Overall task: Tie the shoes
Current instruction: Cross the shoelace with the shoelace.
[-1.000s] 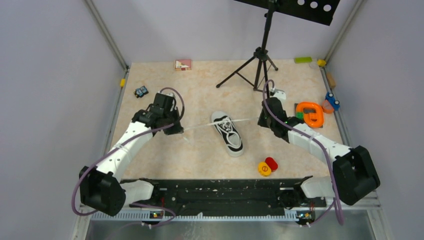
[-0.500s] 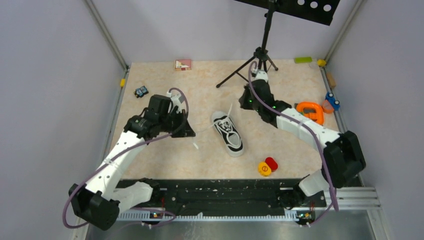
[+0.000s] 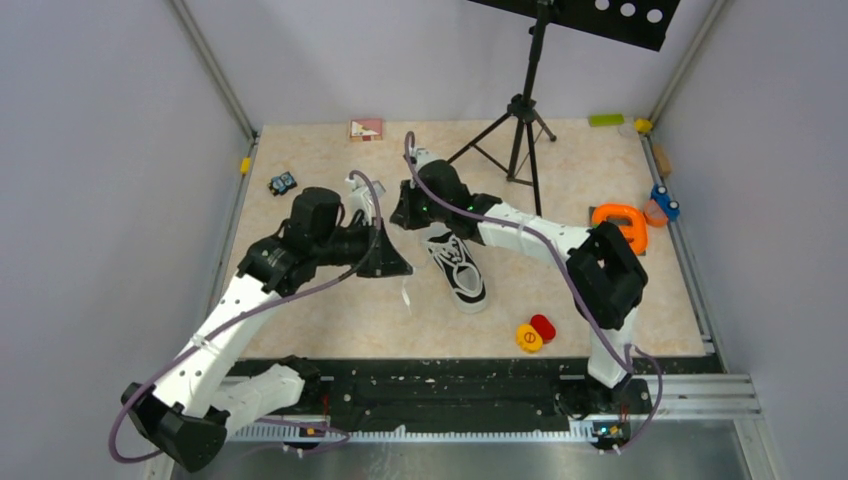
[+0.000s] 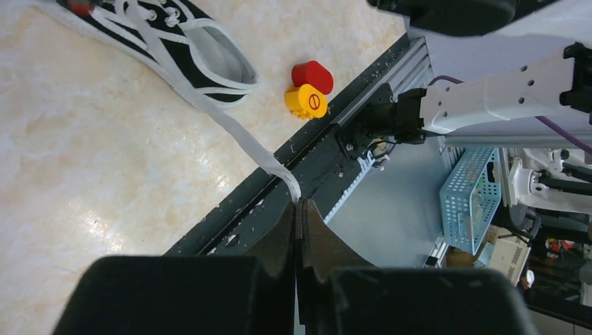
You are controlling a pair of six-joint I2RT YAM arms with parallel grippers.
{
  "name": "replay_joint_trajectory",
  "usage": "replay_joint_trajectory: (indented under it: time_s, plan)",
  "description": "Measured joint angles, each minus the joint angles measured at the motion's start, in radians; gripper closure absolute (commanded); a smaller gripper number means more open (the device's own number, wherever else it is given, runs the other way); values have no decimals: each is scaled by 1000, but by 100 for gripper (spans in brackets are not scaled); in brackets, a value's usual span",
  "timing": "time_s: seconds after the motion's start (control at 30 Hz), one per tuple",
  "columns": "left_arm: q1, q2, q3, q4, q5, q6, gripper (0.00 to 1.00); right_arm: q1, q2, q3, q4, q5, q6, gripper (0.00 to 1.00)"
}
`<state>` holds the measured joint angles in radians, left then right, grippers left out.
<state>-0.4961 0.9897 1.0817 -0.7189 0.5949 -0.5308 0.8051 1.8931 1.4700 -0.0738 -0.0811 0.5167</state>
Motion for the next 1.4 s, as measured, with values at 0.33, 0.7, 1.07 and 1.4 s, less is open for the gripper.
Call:
replay_joint_trajectory:
  time_s: [0.33,0.7,1.07,1.4]
  plan:
    - [-53,93,0,108,3,-48,100,0,-63,-52,-84,11,-12,42]
    - [-97,347,161,225,-31,-104,100,-258,-613,-372,-155,269,32,41]
    - [-225,878,542,352,-51,-143,58,-359,-1041,-555,-431,555,98,39]
    - [-266,1081,784,171,-37,-71,13,-362,-1191,-626,-587,626,131,40]
